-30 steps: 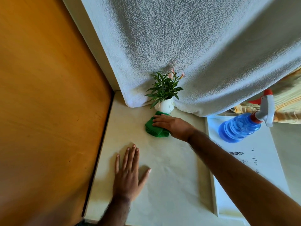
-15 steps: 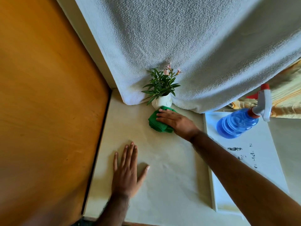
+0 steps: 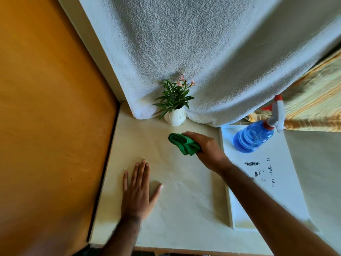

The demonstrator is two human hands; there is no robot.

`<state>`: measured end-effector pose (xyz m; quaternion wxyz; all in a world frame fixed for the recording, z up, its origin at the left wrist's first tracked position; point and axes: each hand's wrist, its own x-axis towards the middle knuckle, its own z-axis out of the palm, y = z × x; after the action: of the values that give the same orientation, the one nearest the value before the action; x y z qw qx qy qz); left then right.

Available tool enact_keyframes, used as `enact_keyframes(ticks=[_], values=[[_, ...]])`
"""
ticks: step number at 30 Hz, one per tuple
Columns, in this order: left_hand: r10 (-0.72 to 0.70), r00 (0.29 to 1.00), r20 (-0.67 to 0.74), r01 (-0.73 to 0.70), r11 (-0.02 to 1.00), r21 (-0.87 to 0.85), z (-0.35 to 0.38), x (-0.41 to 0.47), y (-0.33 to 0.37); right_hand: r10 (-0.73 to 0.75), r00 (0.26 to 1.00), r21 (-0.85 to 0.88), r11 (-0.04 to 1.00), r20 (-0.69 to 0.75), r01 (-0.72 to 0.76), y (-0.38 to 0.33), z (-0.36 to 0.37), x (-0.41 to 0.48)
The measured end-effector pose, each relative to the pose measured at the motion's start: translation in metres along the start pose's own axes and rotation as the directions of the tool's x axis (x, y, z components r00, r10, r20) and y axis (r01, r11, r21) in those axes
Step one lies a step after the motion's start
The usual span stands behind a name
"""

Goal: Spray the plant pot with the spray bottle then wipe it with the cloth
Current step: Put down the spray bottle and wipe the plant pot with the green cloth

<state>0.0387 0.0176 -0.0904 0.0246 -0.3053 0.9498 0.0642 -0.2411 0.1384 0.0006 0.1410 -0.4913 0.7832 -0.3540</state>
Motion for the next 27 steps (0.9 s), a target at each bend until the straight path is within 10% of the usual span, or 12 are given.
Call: enact_keyframes(ticks=[14, 27], values=[[0.004, 0.995, -0.097, -0.011, 0.998, -0.068, 0.006, -0.002, -0.001, 0.263, 0.919, -0.348, 0.866, -0.295, -0.359, 0.044, -0.052, -0.207], [0.008, 0.995, -0.1, -0.01, 1.0, -0.02, 0.006, -0.002, 0.002, 0.315, 0.948, -0.544, 0.804, 0.048, -0.24, 0.079, -0.042, -0.227]])
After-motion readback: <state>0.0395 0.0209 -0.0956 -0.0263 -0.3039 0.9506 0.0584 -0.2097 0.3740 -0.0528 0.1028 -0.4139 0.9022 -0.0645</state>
